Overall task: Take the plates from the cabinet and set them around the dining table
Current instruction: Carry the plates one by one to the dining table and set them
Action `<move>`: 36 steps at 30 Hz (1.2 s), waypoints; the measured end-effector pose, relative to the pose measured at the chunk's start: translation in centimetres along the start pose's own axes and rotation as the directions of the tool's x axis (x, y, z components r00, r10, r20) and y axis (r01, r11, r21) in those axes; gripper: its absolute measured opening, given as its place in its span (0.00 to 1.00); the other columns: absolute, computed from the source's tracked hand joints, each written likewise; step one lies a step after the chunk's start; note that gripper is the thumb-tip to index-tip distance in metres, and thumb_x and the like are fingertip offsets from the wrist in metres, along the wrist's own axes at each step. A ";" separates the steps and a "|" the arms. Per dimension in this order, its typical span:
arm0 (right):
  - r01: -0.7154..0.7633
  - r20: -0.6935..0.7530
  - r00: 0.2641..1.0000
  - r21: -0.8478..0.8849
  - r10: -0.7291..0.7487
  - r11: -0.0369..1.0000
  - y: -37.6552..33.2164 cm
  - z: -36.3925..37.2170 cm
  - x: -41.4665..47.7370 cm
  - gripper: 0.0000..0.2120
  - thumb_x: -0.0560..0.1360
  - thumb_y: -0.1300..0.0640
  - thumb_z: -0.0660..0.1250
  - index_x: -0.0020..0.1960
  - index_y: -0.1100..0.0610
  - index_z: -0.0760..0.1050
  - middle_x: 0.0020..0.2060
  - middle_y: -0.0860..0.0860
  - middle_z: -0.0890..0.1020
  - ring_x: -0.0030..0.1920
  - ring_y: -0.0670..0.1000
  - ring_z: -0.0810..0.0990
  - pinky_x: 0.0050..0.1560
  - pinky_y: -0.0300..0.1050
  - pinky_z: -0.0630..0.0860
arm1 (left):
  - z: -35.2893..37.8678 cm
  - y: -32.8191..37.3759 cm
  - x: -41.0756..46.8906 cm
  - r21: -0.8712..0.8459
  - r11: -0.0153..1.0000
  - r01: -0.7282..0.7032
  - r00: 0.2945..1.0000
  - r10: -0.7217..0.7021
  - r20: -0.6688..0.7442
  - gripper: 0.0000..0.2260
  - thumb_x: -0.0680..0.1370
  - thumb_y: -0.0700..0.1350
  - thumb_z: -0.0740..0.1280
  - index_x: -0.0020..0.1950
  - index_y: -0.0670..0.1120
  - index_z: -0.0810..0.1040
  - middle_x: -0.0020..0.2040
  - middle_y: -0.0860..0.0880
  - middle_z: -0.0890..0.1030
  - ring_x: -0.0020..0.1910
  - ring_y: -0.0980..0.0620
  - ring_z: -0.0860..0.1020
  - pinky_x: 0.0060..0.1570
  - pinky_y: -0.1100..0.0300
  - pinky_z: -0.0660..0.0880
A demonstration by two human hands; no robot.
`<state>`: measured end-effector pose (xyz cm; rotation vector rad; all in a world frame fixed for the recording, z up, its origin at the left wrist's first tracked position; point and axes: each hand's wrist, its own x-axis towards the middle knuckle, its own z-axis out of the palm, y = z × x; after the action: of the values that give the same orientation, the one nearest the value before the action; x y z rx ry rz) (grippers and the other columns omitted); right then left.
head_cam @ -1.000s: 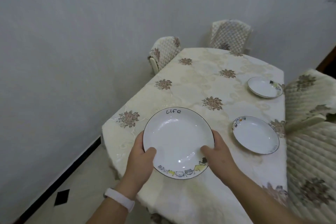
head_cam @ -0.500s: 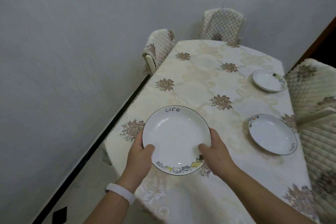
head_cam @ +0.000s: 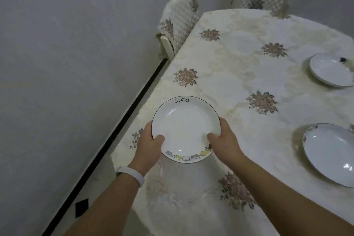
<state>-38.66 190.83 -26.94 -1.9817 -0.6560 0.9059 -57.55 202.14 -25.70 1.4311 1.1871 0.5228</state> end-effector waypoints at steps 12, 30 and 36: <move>-0.003 -0.022 1.000 -0.128 0.001 0.992 1.7 4.0 12.0 0.26 0.72 0.58 0.65 0.69 0.53 0.64 0.48 0.48 0.77 0.48 0.54 0.77 0.46 0.48 0.74 | 1.3 -3.8 12.7 0.165 0.981 0.102 0.991 -0.086 -0.100 0.10 0.75 0.37 0.65 0.55 0.46 0.71 0.46 0.49 0.79 0.42 0.49 0.78 0.40 0.54 0.75; 0.025 0.025 0.999 -0.232 -0.019 0.972 3.7 4.4 14.5 0.22 0.74 0.57 0.64 0.66 0.55 0.65 0.46 0.47 0.76 0.44 0.51 0.74 0.42 0.45 0.70 | 1.1 -5.8 16.8 0.559 0.828 0.038 0.998 -0.057 0.016 0.08 0.76 0.47 0.66 0.53 0.47 0.73 0.43 0.53 0.78 0.40 0.57 0.75 0.33 0.61 0.67; -0.068 0.093 0.991 -0.244 0.093 0.967 2.7 3.1 13.5 0.22 0.74 0.56 0.62 0.67 0.53 0.65 0.42 0.47 0.79 0.44 0.51 0.78 0.43 0.46 0.73 | 0.1 -4.3 15.4 0.534 0.844 0.051 0.999 -0.047 -0.020 0.16 0.76 0.45 0.66 0.63 0.49 0.71 0.43 0.52 0.78 0.41 0.53 0.77 0.37 0.58 0.71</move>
<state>-32.71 200.63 -35.21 -2.2008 -0.7799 1.0245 -53.02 214.76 -34.34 1.8629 1.4414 0.1544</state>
